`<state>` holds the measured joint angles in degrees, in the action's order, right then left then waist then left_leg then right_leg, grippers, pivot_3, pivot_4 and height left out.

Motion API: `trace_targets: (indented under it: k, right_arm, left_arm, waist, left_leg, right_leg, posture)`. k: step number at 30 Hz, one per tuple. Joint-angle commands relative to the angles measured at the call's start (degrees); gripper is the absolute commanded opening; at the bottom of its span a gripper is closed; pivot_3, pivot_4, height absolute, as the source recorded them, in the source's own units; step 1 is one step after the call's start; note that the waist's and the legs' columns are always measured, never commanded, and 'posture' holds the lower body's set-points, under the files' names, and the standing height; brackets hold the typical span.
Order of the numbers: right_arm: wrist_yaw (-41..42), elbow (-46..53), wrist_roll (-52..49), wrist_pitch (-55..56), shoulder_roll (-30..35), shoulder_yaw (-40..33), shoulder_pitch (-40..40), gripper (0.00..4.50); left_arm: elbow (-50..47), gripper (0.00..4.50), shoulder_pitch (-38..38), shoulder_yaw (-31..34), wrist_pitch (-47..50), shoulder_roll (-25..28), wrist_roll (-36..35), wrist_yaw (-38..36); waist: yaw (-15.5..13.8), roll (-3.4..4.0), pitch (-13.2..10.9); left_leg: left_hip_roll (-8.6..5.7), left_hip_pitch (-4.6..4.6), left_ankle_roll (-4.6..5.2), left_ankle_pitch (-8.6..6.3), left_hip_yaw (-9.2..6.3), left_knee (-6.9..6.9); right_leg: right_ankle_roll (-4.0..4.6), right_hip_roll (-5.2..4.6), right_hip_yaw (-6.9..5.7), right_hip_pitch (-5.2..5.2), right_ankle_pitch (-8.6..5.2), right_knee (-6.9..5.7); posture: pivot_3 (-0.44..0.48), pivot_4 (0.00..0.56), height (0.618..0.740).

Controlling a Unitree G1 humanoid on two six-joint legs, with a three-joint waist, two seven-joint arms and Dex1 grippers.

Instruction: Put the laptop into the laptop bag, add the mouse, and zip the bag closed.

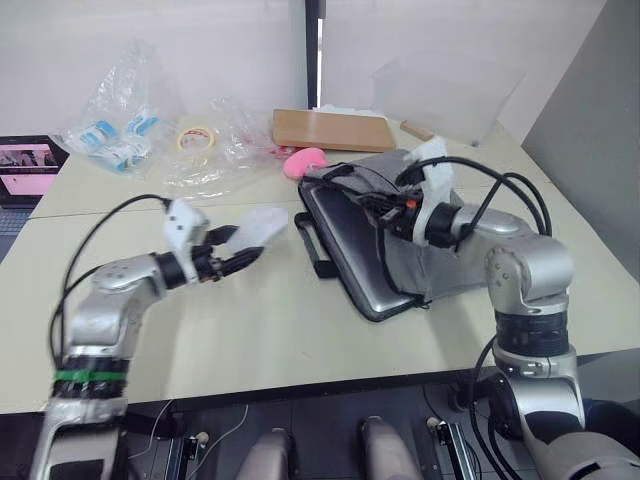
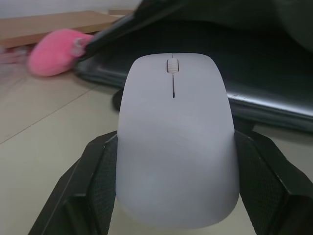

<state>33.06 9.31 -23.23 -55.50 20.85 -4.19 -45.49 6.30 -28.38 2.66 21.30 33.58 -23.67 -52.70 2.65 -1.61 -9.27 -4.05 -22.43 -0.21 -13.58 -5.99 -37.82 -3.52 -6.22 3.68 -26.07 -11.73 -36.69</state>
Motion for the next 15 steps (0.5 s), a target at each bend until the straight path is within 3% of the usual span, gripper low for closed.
trace_targets:
  k: [1, 8, 15]
  right_arm:
    - [-1.1, 2.0, -3.3, 0.2, -0.7, -3.1, -3.1, 0.01]
    - [-2.9, 2.0, -5.6, -0.8, 0.0, -5.0, -3.6, 0.01]
    - [-4.3, 3.6, -7.6, -2.1, 0.3, -5.7, -2.8, 0.01]
  left_arm:
    - [2.4, 2.83, -4.1, -2.4, -2.4, -2.0, 2.1, -0.8]
    - [15.4, 2.83, -13.2, -9.9, -8.7, -10.6, 9.7, -0.3]
    - [28.6, 2.83, -20.4, -12.0, -15.5, -18.8, 14.7, 2.5]
  waist:
    - [0.3, 0.00, 0.0]
    - [-0.2, 0.00, 0.0]
    - [-0.1, 0.00, 0.0]
  left_leg:
    - [0.01, -0.01, 0.00, 0.00, 0.00, 0.00]
    - [-0.04, -0.07, 0.03, -0.01, 0.00, -0.03]
    - [-0.07, -0.18, 0.05, -0.01, 0.13, -0.07]
  right_leg:
    - [0.00, 0.01, 0.00, -0.04, 0.00, -0.01]
    - [0.00, -0.03, 0.02, -0.05, 0.01, -0.01]
    - [-0.07, -0.04, 0.01, -0.07, 0.05, -0.02]
  posture:
    - [0.000, 0.150, 0.740]
    - [0.000, 0.150, 0.740]
    - [0.000, 0.150, 0.740]
